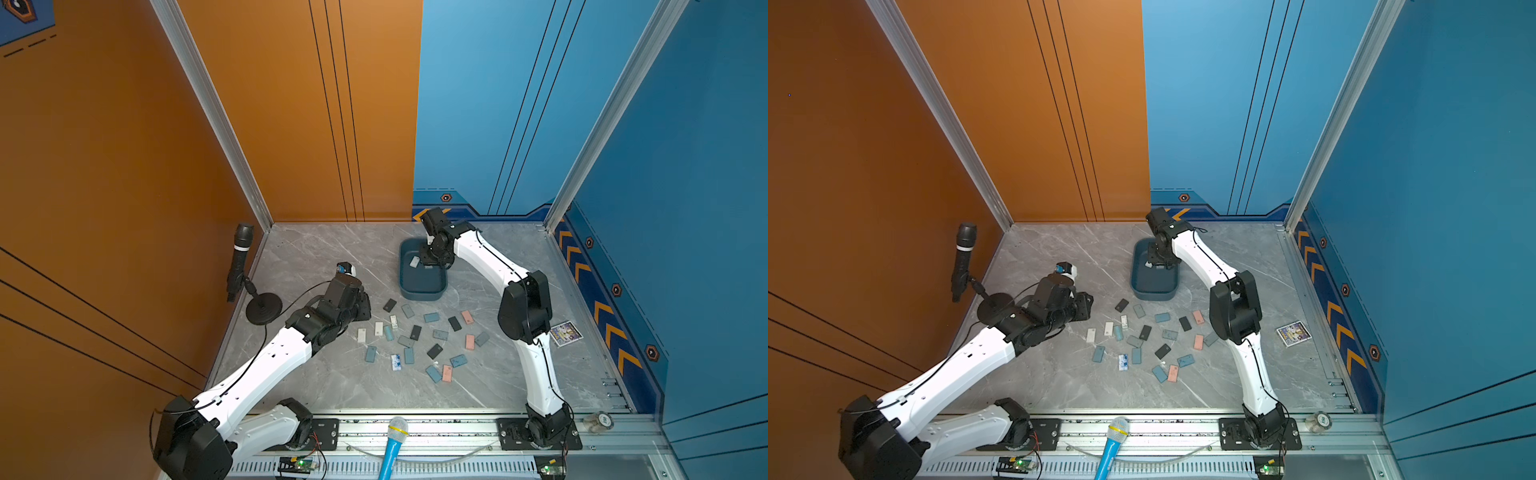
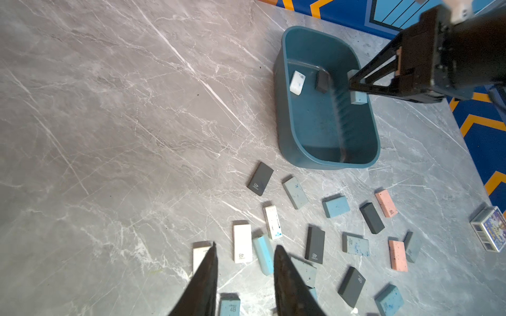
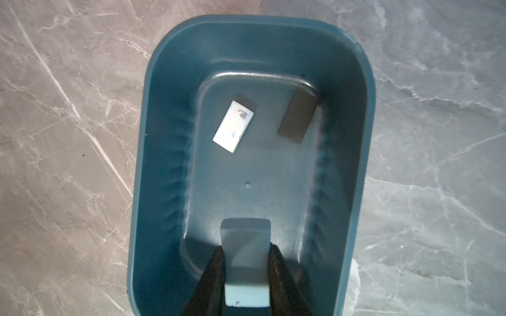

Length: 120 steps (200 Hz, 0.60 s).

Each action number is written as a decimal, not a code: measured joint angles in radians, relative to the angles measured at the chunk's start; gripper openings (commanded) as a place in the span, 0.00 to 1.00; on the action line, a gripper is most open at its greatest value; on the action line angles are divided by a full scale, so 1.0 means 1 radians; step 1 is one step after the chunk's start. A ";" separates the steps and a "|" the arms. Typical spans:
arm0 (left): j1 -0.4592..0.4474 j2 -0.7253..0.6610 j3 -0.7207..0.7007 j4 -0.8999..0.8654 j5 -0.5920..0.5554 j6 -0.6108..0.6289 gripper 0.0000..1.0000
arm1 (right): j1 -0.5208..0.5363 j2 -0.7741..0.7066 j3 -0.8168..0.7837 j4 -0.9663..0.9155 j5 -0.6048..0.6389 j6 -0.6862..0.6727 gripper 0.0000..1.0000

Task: Put the eraser in the storage box
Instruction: Place the eraser in the storage box.

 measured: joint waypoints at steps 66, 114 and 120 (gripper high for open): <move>0.005 -0.002 -0.012 -0.011 -0.011 -0.024 0.36 | -0.033 0.181 0.175 -0.042 -0.030 -0.001 0.27; 0.008 0.016 -0.012 -0.017 -0.012 -0.025 0.36 | -0.044 0.226 0.238 -0.041 -0.037 0.000 0.28; 0.010 0.017 -0.012 -0.018 -0.011 -0.025 0.36 | -0.045 0.230 0.243 -0.041 -0.038 0.002 0.28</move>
